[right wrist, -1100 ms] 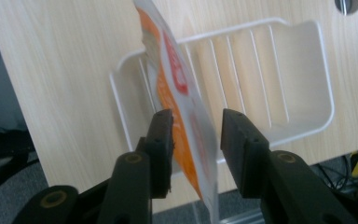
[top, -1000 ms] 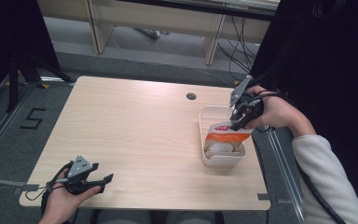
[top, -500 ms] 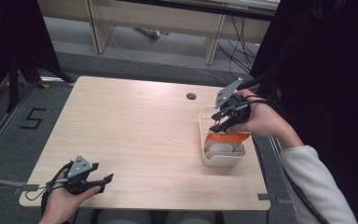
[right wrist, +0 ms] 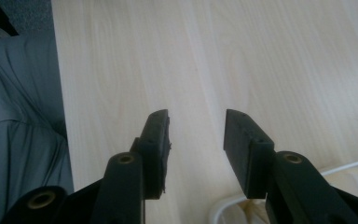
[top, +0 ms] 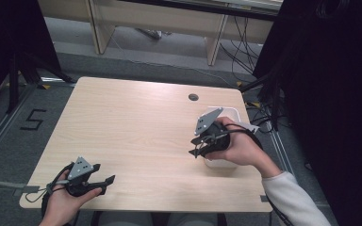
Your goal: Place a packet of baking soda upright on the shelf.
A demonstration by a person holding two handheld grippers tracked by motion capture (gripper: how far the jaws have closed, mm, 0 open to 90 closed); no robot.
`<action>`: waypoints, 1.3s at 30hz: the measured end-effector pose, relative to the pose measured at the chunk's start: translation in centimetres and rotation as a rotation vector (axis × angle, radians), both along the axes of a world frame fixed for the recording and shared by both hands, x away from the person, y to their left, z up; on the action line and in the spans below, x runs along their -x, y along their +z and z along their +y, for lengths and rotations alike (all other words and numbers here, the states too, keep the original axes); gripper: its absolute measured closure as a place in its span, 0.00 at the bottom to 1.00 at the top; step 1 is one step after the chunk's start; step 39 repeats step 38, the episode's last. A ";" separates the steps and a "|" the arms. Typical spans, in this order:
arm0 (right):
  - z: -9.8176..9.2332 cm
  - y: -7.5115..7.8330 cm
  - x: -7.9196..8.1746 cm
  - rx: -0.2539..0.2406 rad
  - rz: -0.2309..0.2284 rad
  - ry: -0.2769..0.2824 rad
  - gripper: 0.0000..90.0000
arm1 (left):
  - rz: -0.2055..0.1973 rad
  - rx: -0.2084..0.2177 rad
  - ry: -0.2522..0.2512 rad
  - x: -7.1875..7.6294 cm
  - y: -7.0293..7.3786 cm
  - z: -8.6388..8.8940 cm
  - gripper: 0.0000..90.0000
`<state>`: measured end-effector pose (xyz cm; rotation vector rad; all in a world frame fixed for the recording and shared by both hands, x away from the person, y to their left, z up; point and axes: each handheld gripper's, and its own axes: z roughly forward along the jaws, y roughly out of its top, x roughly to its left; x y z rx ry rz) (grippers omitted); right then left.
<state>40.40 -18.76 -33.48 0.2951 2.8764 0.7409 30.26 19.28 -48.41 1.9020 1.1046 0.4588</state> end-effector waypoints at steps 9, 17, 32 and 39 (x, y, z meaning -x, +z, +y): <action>0.5 -4.7 2.4 -0.032 0.063 -0.020 0.68 | -0.013 0.011 -0.012 0.0 0.0 -0.2 0.32; 0.4 -9.8 3.8 -0.056 0.120 -0.053 0.67 | -0.018 0.012 -0.016 0.0 0.1 -0.3 0.32; -1.4 -12.9 5.6 -0.125 0.115 -0.150 0.62 | -0.033 0.007 -0.027 0.1 0.2 -0.4 0.32; -2.5 -12.9 5.9 -0.151 0.127 -0.196 0.62 | -0.033 0.009 -0.027 0.1 0.2 -0.4 0.32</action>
